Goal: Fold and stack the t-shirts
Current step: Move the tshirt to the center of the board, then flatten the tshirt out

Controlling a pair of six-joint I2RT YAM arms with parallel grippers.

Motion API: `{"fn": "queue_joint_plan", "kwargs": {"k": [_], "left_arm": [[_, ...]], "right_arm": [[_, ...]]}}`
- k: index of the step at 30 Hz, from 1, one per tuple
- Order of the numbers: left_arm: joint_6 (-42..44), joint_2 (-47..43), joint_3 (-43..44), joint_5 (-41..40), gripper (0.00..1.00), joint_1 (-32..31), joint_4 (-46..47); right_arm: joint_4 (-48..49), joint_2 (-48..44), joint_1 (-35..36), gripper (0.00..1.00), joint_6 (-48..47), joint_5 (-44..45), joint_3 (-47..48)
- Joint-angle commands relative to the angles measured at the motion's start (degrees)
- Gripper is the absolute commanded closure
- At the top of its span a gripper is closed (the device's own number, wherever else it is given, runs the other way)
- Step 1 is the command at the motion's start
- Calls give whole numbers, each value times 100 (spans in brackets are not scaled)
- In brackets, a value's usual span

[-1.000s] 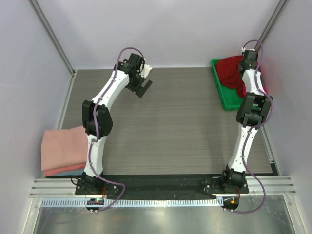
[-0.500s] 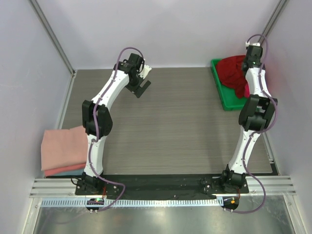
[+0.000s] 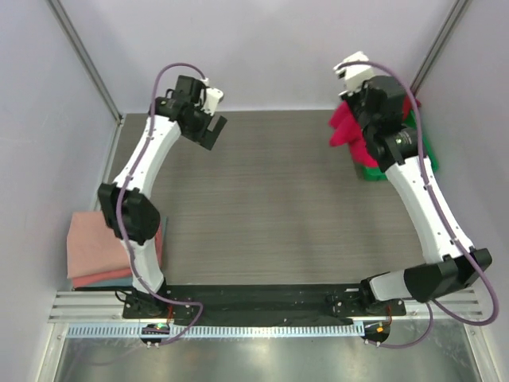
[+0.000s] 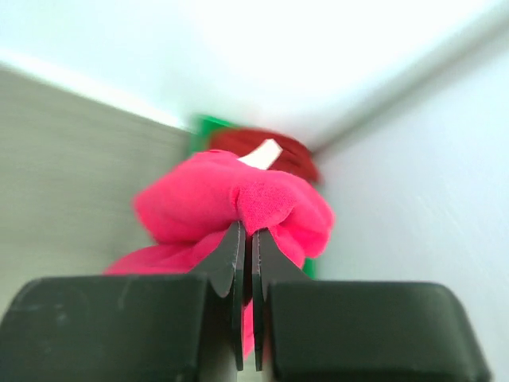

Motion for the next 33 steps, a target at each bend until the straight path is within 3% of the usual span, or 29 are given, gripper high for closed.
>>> {"fn": "queue_joint_plan", "kwargs": {"k": [1, 8, 10, 11, 14, 16, 20, 21, 22, 25, 29, 33], "left_arm": [[-163, -1003, -616, 237, 0, 128, 360], [-119, -1953, -1435, 228, 0, 128, 308], [-84, -2015, -1577, 97, 0, 128, 299], [-84, -2024, -1656, 62, 0, 128, 273], [-58, -2033, -1665, 17, 0, 128, 141], [74, -2006, -1648, -148, 0, 128, 115], [75, -1717, -1455, -195, 0, 172, -8], [74, -1664, -1437, -150, 0, 189, -34], [48, -1603, -1480, -124, 0, 189, -17], [22, -1453, -1516, -150, 0, 242, -61], [-84, -1522, -1446, 34, 1, 575, -114], [-329, -1646, -1507, 237, 2, 795, -44]], "right_arm": [[-153, -403, 758, 99, -606, -671, -347], [-181, -246, 866, 95, 229, -1385, -495], [-50, 96, 875, 74, 352, -1464, -724], [195, 245, 875, 53, 413, -1290, -820], [505, 642, 866, 40, 651, -684, -874], [191, 468, 866, 39, 303, -1049, -882], [-855, -374, 875, 43, -656, -3803, -2231], [-962, -499, 884, 43, -745, -4133, -2515], [-893, -561, 927, 46, -633, -4302, -2952], [-639, -151, 1226, 50, -194, -4715, -3045], [-322, 851, 1727, 56, 719, -4848, -2318], [-58, 1650, 2122, 58, 644, -4735, -1842]]}}
